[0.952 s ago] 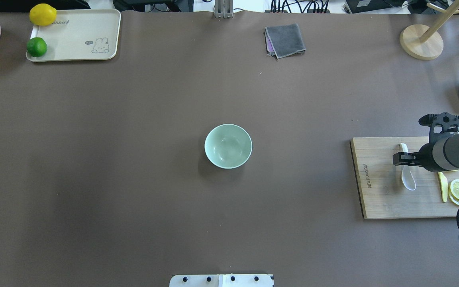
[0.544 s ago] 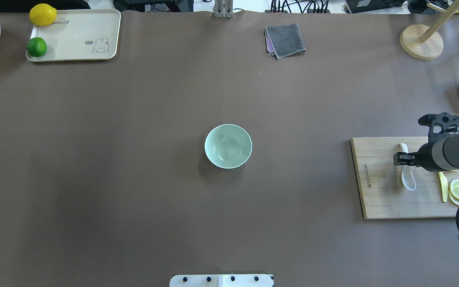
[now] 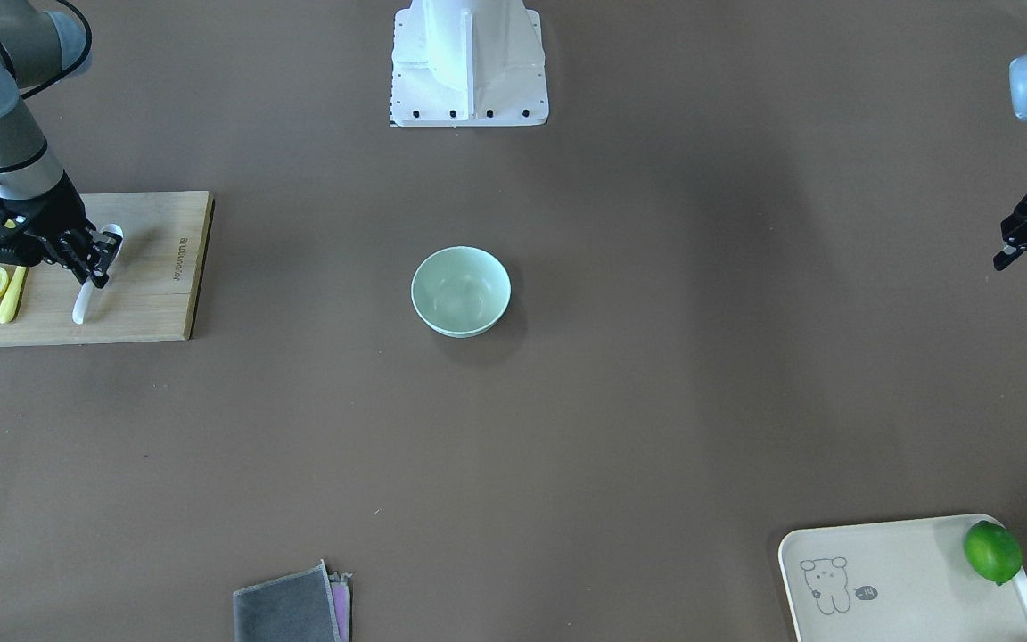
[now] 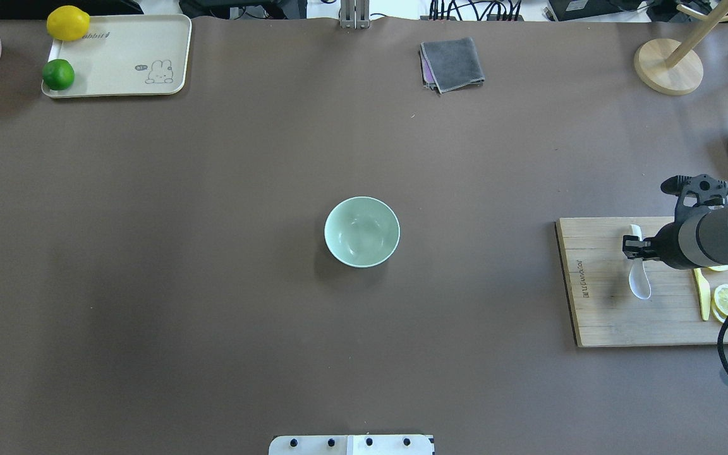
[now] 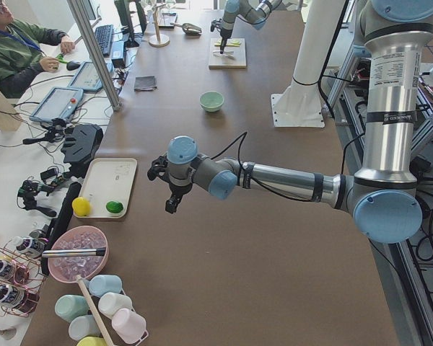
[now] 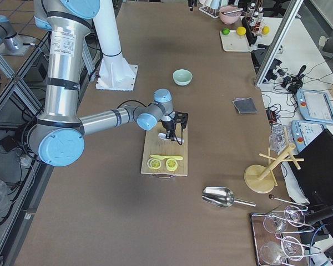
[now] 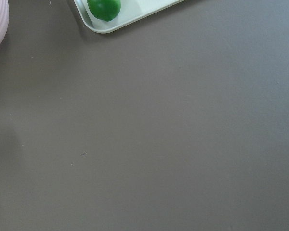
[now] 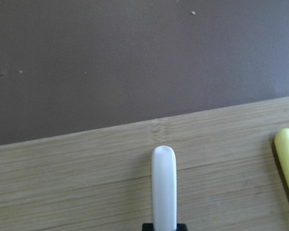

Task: Place spoon in bowl
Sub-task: 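Grasp the white spoon on the cutting board with the right gripper and lift, then carry the white spoon with the right gripper over the bowl and release it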

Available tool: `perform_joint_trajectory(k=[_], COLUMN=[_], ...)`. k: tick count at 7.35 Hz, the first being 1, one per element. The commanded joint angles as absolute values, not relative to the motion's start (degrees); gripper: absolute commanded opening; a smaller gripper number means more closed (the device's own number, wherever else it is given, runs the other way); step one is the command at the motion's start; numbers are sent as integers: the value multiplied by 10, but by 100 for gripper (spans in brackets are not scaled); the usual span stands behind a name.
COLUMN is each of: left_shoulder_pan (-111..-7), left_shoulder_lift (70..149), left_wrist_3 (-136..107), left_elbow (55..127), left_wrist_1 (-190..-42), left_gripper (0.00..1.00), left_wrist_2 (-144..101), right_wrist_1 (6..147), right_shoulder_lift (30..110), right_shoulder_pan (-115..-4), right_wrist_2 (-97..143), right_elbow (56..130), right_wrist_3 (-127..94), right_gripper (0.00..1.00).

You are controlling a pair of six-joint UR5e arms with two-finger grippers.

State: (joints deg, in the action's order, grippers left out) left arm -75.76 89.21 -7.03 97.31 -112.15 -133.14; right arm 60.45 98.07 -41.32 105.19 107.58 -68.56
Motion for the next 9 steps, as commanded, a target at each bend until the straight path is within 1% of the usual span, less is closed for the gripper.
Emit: perform_joint_trajectory(k=[1,2,3,6,7,8,9], left_shoulder_pan=[-758,-758,-757,-757,-756,-756,-756], left_shoulder_lift=[892,892,893,893,894,895,895], left_wrist_3=[-70,-70,-70,-70,-70,-70,-70], left_elbow=[974,973,972,971,969,969,969], left_wrist_1=[-1121,-1121,-1121,-1121,-1121,-1121,-1121], left_gripper=[99,99,99,99,99,99,99], left_wrist_2=[-1332,-1332,-1332,-1332,-1332,-1332,-1332], right_wrist_1=[612,613,641,832,870,906,917], right_shoulder_lift=[974,948,903,713,651,584,514], right_shoulder_pan=[-413,-412,-404,-311,-291,-276,-270], right_wrist_2=[1055,1055,1054,971,947,920,903], right_elbow=[1123,1129,1127,1119,1094,1053,990], right_wrist_3=[-691,-730,-778,-905,-951,-994,-1032], right_gripper=[0,0,0,0,0,0,0])
